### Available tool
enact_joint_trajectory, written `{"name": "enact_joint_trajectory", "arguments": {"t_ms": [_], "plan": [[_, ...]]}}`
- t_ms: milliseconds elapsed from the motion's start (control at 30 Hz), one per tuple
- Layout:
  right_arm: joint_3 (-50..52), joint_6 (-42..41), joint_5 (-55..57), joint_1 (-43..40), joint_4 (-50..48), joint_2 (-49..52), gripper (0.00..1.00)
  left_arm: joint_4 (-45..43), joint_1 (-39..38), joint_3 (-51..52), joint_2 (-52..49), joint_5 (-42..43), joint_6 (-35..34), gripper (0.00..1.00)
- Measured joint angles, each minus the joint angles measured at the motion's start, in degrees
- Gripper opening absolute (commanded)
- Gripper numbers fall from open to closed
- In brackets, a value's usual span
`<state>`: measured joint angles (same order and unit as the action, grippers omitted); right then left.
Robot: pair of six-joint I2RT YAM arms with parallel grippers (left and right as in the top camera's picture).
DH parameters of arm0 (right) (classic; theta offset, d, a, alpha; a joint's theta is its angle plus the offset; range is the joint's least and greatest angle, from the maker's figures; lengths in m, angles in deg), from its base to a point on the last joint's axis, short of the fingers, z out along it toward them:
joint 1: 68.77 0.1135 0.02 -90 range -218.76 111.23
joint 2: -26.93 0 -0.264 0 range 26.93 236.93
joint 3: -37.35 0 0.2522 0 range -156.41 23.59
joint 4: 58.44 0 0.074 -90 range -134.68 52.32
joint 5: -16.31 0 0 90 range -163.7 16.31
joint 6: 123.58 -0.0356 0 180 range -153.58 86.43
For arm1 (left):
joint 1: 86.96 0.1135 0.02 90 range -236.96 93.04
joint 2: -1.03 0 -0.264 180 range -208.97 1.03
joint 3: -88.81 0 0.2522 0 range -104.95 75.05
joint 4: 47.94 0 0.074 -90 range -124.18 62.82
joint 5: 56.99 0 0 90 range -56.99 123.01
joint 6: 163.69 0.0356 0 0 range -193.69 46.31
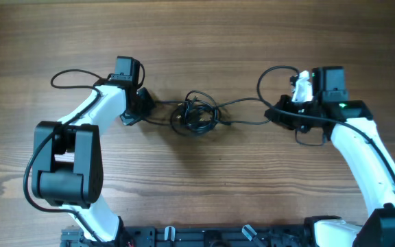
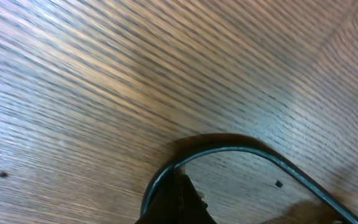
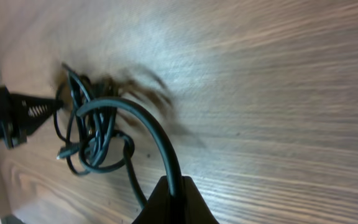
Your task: Untangle cables
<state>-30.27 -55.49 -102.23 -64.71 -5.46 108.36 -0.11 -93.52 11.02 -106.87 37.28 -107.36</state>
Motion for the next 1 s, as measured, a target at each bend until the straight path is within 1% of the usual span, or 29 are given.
{"name": "enact_joint_trajectory", "arguments": {"t_ms": [167, 300, 367, 400, 467, 533, 567, 633, 667, 733, 867, 933, 1000], "plan": [[0.0, 1.27, 1.81, 8.81, -1.95, 0.0, 0.09, -2.21, 1.66, 0.0, -0.02, 6.23, 0.02, 0.04], [0.0, 1.7, 2.12, 12.57, -5.03, 0.0, 0.18, -3.04, 1.7, 0.0, -0.02, 10.51, 0.59, 0.04], [0.0, 1.75, 2.25, 13.81, -6.1, 0.57, 0.3, -3.02, 1.73, 0.0, -0.02, 11.61, 0.63, 0.04], [0.0, 1.84, 2.29, 14.08, -6.29, 1.05, 0.42, -3.02, 1.7, 0.0, -0.02, 11.82, 0.63, 0.04], [0.0, 2.36, 2.32, 14.47, -6.36, 2.8, 0.52, -3.02, 1.7, 0.0, -0.02, 12.17, 0.63, 0.04], [0.0, 3.32, 1.97, 14.67, -6.73, 4.61, 0.57, -3.04, 1.7, 0.0, -0.02, 12.39, 0.63, 0.1], [0.0, 4.61, 1.38, 14.67, -6.82, 5.18, 0.59, -3.02, 1.7, 0.0, -0.02, 12.81, 0.81, 0.17], [-0.02, 7.17, 0.9, 14.67, -6.64, 5.7, 0.6, -3.8, 1.7, 0.0, -0.02, 15.3, 2.4, 0.35], [-0.09, 8.22, 0.81, 14.67, -6.27, 5.68, 0.61, -4.55, 1.7, 0.0, -0.02, 17.64, 4.02, 0.42], [-1.75, 9.68, 0.63, 14.67, -3.13, 5.7, 0.61, -5.42, 1.7, 0.0, -0.02, 22.18, 6.73, 0.47], [-6.86, 11.3, -0.26, 14.82, 1.16, 5.57, 0.61, -5.99, 1.7, 0.0, -0.02, 28.79, 10.71, 0.53], [-7.67, 11.61, -0.68, 16.2, 2.86, 5.33, 0.61, -6.01, 1.7, 0.0, -0.02, 30.16, 11.63, 0.53], [-7.67, 11.76, -0.57, 19.5, 3.98, 5.33, 0.61, -6.08, 1.49, 0.0, -0.02, 30.36, 12.13, 0.53]]}}
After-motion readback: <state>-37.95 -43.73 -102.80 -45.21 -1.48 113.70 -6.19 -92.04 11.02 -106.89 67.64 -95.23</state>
